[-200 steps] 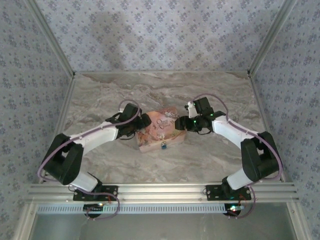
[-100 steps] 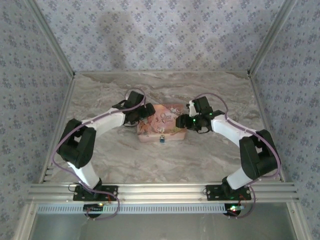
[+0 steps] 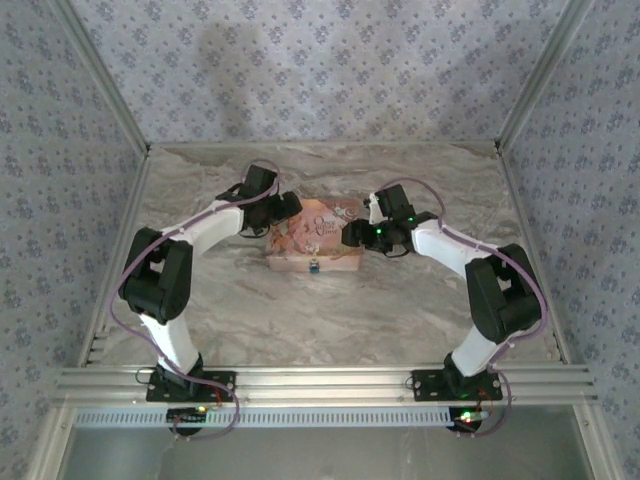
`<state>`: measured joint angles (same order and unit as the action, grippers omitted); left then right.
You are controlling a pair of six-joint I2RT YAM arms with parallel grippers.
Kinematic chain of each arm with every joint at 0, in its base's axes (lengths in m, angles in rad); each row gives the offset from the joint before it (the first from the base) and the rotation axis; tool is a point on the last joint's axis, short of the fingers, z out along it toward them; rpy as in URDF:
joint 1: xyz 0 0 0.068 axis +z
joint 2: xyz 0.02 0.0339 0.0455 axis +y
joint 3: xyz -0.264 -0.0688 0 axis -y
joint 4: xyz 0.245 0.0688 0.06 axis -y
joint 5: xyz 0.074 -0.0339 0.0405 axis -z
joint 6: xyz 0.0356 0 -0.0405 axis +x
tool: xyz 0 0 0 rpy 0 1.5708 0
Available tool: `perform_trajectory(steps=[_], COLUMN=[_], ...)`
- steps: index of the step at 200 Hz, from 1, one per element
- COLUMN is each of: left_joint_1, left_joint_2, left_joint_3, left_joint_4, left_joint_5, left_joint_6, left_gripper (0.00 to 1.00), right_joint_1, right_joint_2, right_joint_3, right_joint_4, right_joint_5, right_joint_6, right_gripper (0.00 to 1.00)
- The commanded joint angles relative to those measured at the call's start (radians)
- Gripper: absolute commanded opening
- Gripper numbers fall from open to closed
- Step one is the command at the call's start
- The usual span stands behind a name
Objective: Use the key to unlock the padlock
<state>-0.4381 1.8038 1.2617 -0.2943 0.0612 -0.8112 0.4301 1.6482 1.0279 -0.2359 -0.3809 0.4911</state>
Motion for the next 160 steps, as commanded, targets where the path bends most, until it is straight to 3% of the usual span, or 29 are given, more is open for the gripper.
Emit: perform_trajectory(steps=[1, 88, 130, 160], left_joint_1=[0.003, 0.085, 0.074, 0.008], left_joint_2=[-0.017, -0.149, -0.300, -0.411], left_joint_3=[0.012, -0.096, -0.203, -0.290], left_joint_4=[0.002, -0.038, -0.077, -0.109], left_joint_5=[0.054, 0.026, -0.004, -0.038], left_joint_6=[0.013, 0.064, 0.073, 0.062], left_gripper=[0.90, 0.91, 0.90, 0.90], right_joint_1=[0.004, -0.080, -0.144, -0.174], right_joint_2=[0.014, -0.073, -0.093, -0.032], right_joint_3=[0.050, 0.079, 0.110, 0.172], right_joint_4=[-0.003, -0.180, -0.282, -0.356], right_joint_5=[-0.012, 0.088, 0.222, 0.342], right_joint_6=[-0.001, -0.068, -0.069, -0.044], right_gripper=[0.66, 0.67, 0.62, 0.56])
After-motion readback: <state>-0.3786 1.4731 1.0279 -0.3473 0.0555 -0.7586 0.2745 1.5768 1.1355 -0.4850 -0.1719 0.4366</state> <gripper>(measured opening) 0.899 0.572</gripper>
